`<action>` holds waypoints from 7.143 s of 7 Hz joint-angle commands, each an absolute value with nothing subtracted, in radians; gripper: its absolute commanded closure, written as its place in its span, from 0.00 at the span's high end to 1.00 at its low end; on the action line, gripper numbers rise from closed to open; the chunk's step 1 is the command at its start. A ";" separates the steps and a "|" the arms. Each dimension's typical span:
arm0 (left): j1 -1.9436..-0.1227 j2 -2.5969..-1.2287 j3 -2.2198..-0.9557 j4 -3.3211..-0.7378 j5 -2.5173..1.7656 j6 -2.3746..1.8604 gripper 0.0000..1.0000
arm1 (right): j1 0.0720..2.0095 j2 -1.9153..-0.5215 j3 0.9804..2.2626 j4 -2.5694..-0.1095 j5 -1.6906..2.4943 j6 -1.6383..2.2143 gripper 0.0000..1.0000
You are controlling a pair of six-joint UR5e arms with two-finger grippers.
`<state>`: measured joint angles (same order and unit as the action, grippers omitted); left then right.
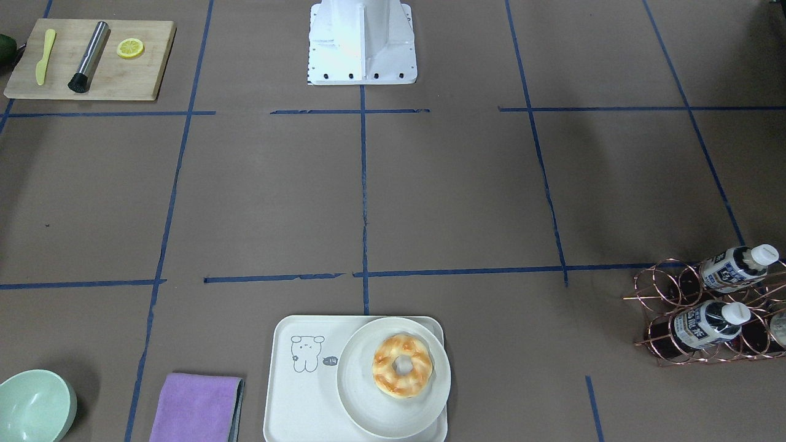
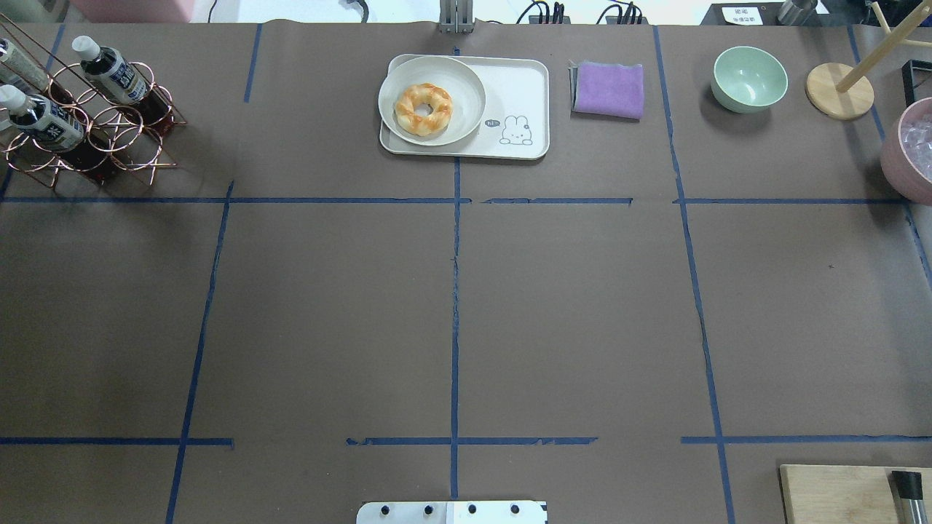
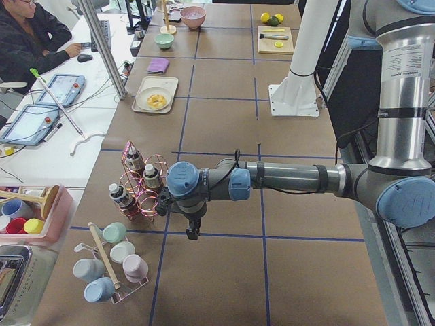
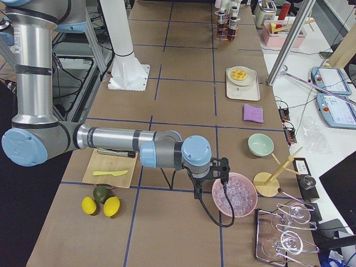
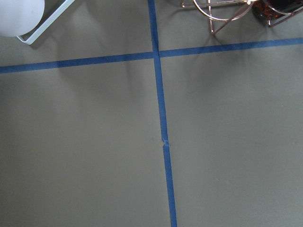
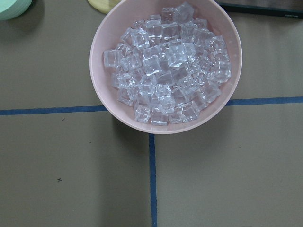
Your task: Place tea on tray
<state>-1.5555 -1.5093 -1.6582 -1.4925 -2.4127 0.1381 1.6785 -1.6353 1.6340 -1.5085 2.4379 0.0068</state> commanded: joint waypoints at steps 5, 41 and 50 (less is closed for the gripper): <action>-1.555 -1.509 -1.657 -1.493 -2.413 0.138 1.00 | 1.678 -1.638 1.634 -1.508 2.436 0.008 1.00; -1.163 -1.626 -1.617 -2.524 -1.749 -0.816 0.00 | 1.675 -1.629 1.640 -1.505 2.496 0.011 1.00; -1.281 -1.654 -2.024 -2.018 -1.819 -0.739 0.00 | 1.677 -1.632 1.629 -1.502 2.497 0.011 1.00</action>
